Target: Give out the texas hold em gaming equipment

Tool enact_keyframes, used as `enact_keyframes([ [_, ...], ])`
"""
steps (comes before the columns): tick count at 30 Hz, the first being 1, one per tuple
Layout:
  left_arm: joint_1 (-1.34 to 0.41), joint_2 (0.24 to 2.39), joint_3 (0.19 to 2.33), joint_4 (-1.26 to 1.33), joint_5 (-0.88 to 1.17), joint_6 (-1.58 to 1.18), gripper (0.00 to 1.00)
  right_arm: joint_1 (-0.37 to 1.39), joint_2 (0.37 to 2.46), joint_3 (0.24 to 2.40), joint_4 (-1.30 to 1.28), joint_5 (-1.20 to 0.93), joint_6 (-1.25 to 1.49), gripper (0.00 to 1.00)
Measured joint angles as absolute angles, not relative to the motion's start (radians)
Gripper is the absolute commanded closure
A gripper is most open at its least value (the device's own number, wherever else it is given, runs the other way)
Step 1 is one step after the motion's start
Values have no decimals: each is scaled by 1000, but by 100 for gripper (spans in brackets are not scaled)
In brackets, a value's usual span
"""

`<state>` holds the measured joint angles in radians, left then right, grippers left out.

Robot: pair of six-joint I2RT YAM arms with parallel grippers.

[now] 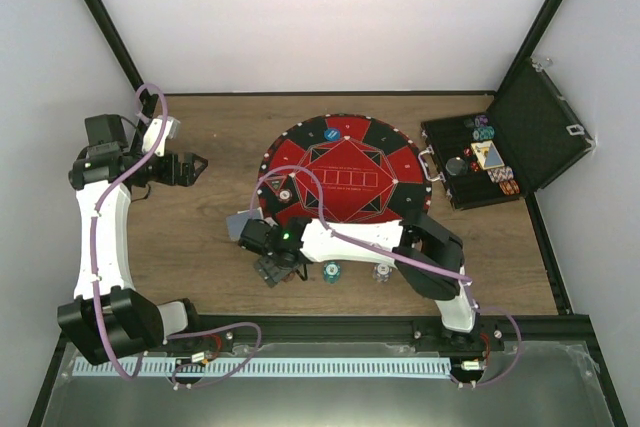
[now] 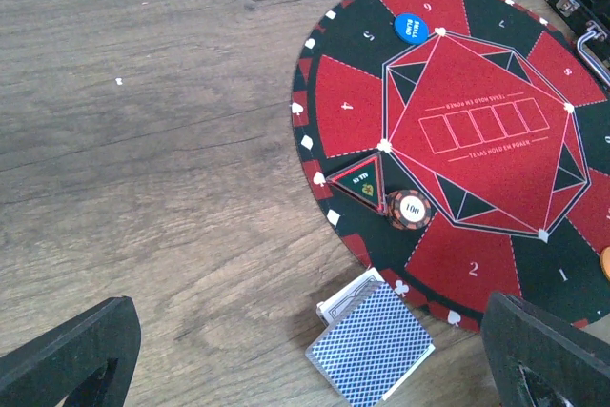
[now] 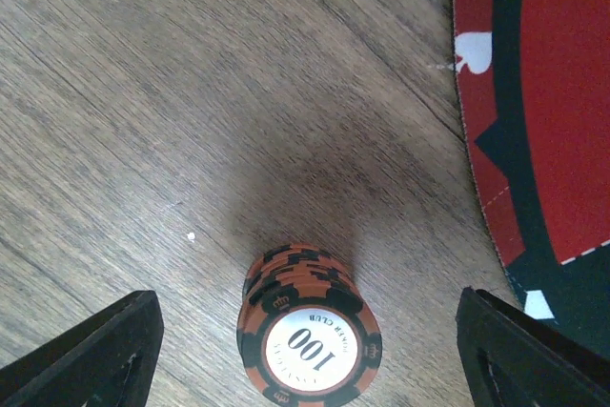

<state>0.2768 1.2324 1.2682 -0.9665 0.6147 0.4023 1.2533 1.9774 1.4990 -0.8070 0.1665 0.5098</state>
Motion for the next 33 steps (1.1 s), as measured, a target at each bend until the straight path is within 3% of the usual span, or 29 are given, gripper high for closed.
enact_keyframes([
  [7,277,1229,1269,-968,614,405,0,1254,1978,1463,-784,164,532,21],
  [18,277,1229,1268,-968,614,406,0,1254,1979,1407,-747,138,548,42],
  [29,277,1228,1268,-968,614,413,0,1254,1979,1407,-736,134,552,43],
  [33,277,1227,1268,-968,614,417,0,1256,1979,1407,-736,133,552,48],
])
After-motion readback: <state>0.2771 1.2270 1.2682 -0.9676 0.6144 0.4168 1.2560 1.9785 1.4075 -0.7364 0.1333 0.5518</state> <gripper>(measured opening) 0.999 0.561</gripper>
